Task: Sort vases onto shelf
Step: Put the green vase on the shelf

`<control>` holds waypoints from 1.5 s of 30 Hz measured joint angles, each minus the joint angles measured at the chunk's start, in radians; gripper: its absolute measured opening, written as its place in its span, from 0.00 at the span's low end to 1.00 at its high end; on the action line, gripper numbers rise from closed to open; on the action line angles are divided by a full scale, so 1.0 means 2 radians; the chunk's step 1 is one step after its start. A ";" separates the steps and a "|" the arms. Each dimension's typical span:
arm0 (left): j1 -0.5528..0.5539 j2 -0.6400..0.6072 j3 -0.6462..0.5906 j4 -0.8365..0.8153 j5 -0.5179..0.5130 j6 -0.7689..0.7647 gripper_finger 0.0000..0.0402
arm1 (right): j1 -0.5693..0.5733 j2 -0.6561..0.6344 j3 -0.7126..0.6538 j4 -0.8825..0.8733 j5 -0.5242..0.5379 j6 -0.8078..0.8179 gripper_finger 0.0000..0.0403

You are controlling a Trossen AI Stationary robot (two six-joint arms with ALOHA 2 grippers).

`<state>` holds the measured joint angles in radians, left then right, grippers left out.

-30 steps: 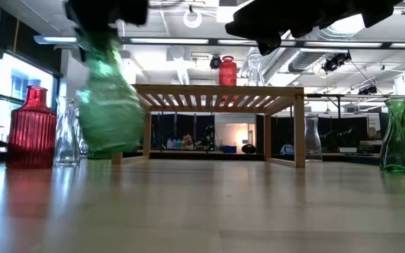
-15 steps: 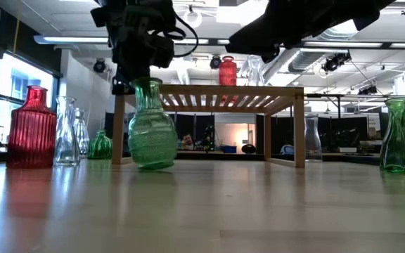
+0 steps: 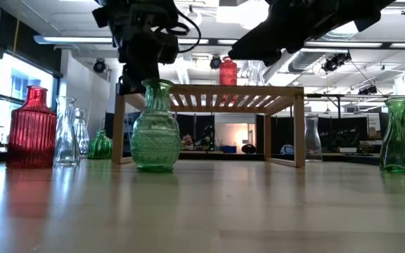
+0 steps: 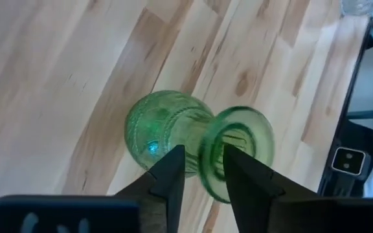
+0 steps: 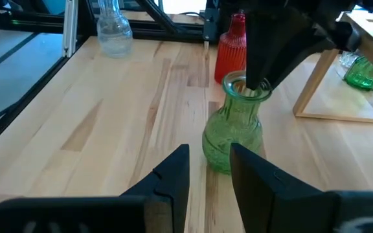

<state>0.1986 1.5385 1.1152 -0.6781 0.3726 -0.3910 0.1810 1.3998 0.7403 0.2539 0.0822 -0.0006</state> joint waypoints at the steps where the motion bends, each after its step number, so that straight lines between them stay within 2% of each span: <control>1: 0.000 -0.001 0.000 0.004 0.000 0.004 0.25 | 0.000 0.000 0.000 0.000 0.000 0.000 0.23; 12: -0.008 -0.033 0.001 0.030 0.001 0.047 0.29 | 0.000 0.000 0.000 0.006 0.009 0.013 0.23; 19: -0.035 -0.059 0.000 0.027 -0.008 0.093 0.29 | 0.000 0.000 0.000 0.006 0.010 0.008 0.23; 22: -0.073 -0.075 0.000 0.022 -0.058 0.110 0.26 | 0.001 0.000 0.000 0.000 0.011 -0.006 0.23; 25: -0.128 -0.096 -0.009 0.030 -0.161 0.104 0.21 | 0.002 0.000 0.000 -0.001 0.012 -0.013 0.23; 27: -0.168 -0.112 -0.030 0.057 -0.211 0.094 0.17 | 0.002 0.000 0.000 -0.001 0.015 -0.015 0.23; 31: -0.224 -0.133 -0.093 0.160 -0.254 0.050 0.09 | 0.001 0.000 0.000 -0.001 0.016 -0.021 0.23; 36: -0.247 -0.138 -0.165 0.232 -0.288 -0.038 0.02 | 0.001 0.000 0.000 -0.001 0.016 -0.025 0.23; 40: -0.249 -0.138 -0.191 0.252 -0.311 -0.077 0.06 | 0.001 0.000 -0.001 -0.001 0.022 -0.026 0.23; 45: -0.269 -0.138 -0.201 0.253 -0.364 -0.057 0.20 | 0.001 0.000 -0.001 -0.001 0.024 -0.035 0.23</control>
<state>-0.3391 1.2625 0.7134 -0.1726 -0.3546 -0.5048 0.1837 1.4006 0.7391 0.2512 0.1295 -0.0713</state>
